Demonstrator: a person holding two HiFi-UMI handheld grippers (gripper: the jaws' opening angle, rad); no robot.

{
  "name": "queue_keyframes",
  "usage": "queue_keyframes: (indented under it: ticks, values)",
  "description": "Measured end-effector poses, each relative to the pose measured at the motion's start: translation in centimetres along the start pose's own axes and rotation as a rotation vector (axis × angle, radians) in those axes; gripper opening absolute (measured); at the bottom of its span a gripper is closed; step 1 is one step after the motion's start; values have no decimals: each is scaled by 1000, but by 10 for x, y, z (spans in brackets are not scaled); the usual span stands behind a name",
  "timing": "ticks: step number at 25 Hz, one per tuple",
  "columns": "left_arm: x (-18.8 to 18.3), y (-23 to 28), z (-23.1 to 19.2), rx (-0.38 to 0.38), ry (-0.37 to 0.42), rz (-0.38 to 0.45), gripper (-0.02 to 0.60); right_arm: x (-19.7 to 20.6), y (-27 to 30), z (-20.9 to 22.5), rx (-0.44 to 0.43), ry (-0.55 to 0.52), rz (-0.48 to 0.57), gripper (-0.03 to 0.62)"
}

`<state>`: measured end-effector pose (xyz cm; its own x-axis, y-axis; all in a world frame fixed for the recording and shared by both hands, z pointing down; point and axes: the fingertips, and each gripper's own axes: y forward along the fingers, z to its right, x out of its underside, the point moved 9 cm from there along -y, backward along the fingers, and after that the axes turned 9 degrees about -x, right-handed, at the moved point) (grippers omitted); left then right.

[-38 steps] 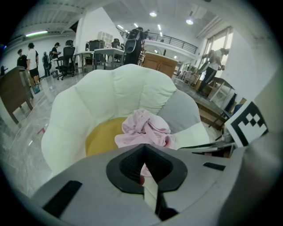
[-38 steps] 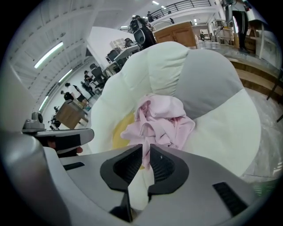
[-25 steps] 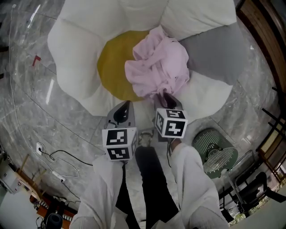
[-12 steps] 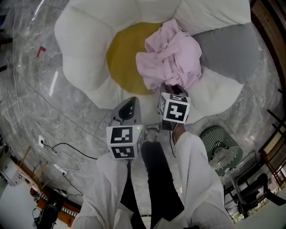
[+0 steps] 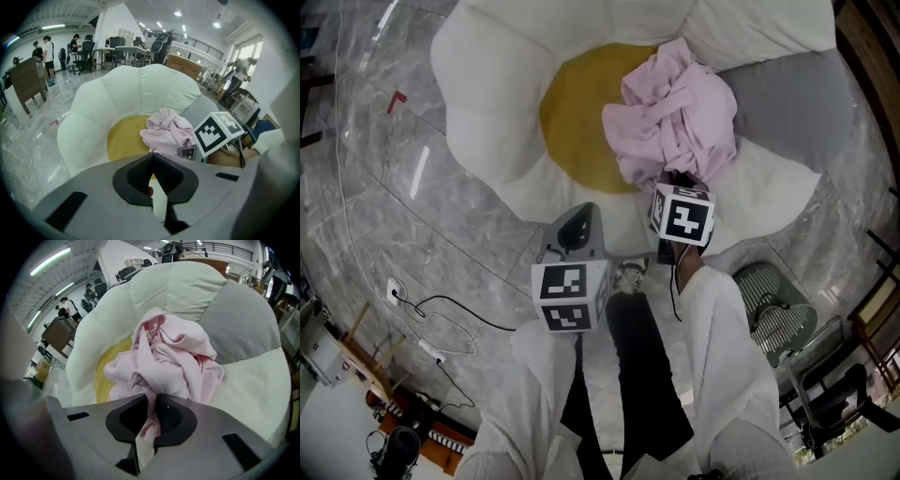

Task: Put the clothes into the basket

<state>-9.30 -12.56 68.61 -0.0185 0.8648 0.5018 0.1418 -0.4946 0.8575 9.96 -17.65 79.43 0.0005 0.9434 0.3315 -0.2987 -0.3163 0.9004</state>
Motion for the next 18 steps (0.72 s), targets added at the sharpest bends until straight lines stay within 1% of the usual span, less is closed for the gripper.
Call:
queue_keyframes:
  ticks: [8,12,18]
  values:
    - [2,-16,-6,11,22,27,3,-3,-26,-2,35,17,63,37]
    - [3,-30,-5,29,12,7,3,-9,-51,-5,48,34,98,35]
    - [-16,-48,7,68,55,17,3,-25,-96,-13,42,76,175,34]
